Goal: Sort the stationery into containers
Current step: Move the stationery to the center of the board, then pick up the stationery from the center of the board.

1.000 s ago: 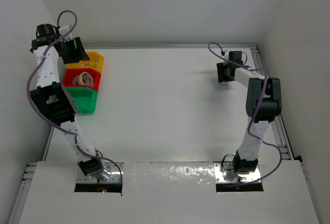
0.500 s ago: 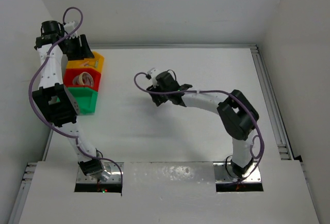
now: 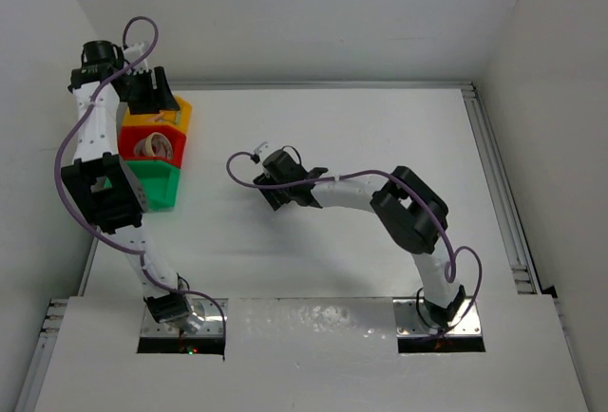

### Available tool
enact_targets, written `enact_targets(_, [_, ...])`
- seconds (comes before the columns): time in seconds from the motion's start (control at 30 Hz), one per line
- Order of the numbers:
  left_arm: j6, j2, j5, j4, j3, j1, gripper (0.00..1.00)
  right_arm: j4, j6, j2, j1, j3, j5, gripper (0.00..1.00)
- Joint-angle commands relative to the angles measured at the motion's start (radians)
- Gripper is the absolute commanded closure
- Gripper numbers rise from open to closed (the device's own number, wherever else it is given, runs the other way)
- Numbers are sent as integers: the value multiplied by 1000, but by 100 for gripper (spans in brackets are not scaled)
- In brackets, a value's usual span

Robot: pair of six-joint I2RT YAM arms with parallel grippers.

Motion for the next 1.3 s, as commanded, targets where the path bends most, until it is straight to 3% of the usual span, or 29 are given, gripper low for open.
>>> enact_targets(0.0, [11,-63,21,11,-7,-26,37,28,10,-26,2,31,24,33])
enact_targets(0.07, [12,-63,16,13,-16,-45,35,7,-2,-52,0,35,25,7])
enact_targets(0.1, [15,-60,11,11,-17,-52,34,-2,-8,-63,3,35,24,1])
enact_targets(0.27, [60,-54,-25,-18,-22,-152,28,-53,-34,-239,0,-23,-39,1])
enact_targets(0.43, [176,-31,-62,-106,-37,-347,8,-85,8,-477,-49,-160,-131,1])
enact_targets(0.6, [245,-35,-173,-90,-163,-596,4,-134,129,-708,-243,-396,-85,6])
enact_targets(0.77, [267,-63,-288,-4,-292,-772,3,-193,238,-846,-412,-567,-34,6])
enact_targets(1.27, [206,6,-501,179,-470,-892,3,-225,248,-1038,-492,-674,-25,6])
